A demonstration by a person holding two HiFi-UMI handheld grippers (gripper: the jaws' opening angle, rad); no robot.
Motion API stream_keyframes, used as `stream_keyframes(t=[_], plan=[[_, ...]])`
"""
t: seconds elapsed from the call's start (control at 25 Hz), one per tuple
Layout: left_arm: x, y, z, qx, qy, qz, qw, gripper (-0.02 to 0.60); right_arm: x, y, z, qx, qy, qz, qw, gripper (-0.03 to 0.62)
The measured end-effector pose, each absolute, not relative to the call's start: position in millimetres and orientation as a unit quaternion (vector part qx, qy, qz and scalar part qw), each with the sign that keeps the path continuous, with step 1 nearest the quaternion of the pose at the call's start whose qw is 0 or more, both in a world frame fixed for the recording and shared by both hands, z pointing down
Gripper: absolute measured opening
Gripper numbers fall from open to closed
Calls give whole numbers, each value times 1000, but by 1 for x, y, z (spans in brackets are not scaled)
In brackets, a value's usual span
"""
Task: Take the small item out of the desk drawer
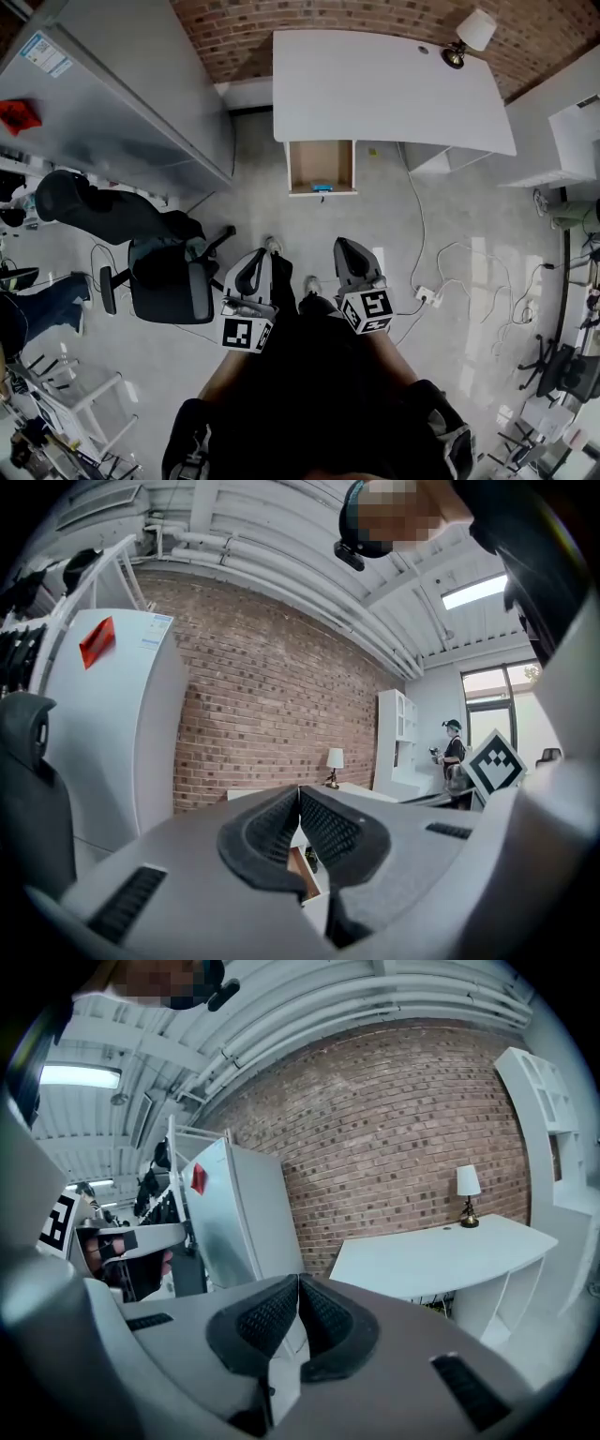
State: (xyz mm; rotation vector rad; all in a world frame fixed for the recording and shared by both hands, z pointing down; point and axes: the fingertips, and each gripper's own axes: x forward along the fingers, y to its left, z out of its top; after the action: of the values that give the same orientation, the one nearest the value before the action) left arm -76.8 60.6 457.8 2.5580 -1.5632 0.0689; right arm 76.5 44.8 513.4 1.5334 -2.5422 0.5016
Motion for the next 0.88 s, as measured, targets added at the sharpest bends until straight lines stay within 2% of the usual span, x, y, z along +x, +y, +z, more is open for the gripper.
stream_keyframes(t=[0.48, 0.88], plan=[[-84, -84, 469, 891, -445, 28, 89, 9, 65, -78, 537, 564, -796, 198, 93, 28], [-71, -145, 496, 879, -458, 67, 115, 9, 85, -151, 626, 545, -781, 261, 159, 36]])
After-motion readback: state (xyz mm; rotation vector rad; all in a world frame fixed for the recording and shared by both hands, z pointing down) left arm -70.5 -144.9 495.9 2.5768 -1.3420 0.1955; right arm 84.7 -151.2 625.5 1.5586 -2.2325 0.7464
